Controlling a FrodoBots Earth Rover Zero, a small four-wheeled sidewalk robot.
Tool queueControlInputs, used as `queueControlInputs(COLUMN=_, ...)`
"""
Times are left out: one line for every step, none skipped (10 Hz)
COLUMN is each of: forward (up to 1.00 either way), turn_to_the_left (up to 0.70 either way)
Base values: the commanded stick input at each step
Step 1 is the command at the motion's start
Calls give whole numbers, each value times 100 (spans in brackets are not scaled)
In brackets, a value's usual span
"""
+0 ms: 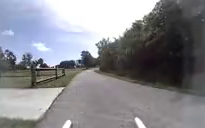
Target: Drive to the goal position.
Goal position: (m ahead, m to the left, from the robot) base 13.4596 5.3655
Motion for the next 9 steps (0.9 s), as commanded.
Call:
queueControlInputs(forward=50, turn_to_the_left=0)
queueControlInputs(forward=50, turn_to_the_left=0)
queueControlInputs(forward=50, turn_to_the_left=0)
queueControlInputs(forward=50, turn_to_the_left=0)
queueControlInputs(forward=50, turn_to_the_left=0)
queueControlInputs(forward=50, turn_to_the_left=0)
queueControlInputs(forward=50, turn_to_the_left=0)
queueControlInputs(forward=50, turn_to_the_left=0)
queueControlInputs(forward=50, turn_to_the_left=0)
